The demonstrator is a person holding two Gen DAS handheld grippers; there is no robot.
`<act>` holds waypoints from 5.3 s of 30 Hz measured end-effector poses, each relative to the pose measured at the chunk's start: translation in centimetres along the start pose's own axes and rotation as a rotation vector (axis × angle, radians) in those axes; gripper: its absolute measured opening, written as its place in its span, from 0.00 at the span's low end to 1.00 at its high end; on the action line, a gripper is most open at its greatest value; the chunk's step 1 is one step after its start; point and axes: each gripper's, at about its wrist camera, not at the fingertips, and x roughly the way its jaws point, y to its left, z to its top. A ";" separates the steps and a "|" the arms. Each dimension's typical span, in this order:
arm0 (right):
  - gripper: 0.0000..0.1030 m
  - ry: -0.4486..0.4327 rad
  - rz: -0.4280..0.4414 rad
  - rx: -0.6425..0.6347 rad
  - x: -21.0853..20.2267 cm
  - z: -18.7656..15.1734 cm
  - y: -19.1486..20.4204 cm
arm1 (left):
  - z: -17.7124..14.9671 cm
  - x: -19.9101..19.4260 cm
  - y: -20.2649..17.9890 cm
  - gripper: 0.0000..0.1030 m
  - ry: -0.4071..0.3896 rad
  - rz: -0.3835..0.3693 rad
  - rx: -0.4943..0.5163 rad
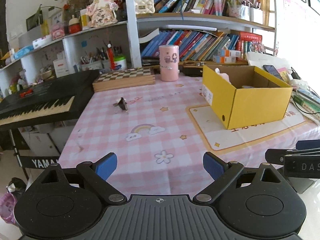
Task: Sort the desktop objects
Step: 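Lift both open tools out of the box and move toward the black clip, then grasp the black binder clip with the left tool while the right tool grasps the white plug, then carry the black clip in the left tool and white plug in the right tool to the yellow box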
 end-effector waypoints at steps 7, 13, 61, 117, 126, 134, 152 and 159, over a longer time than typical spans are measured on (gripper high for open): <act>0.72 0.008 0.030 -0.011 0.2 -0.1 1.6 | -0.5 -0.6 1.5 0.92 0.003 0.018 -0.002; 0.72 0.014 0.055 -0.031 0.5 0.0 2.8 | -0.8 -0.7 2.7 0.92 0.011 0.024 -0.022; 0.72 0.051 0.188 -0.186 6.7 4.0 10.5 | 0.5 2.7 8.5 0.92 0.040 0.090 -0.079; 0.73 0.143 0.384 -0.204 30.4 23.3 12.6 | 10.4 32.2 9.7 0.29 0.210 0.123 -0.073; 0.73 0.158 0.435 -0.247 31.7 22.8 15.2 | 8.4 27.2 13.1 0.20 0.231 0.150 -0.287; 0.73 0.124 0.467 -0.413 35.0 20.4 20.3 | 6.2 22.7 15.8 0.18 0.231 0.217 -0.486; 0.40 0.109 0.434 -0.496 36.4 18.7 21.5 | 7.3 21.1 15.3 0.17 0.185 0.208 -0.486; 0.40 0.076 0.419 -0.461 33.5 19.3 19.3 | 8.2 20.0 14.7 0.17 0.149 0.175 -0.469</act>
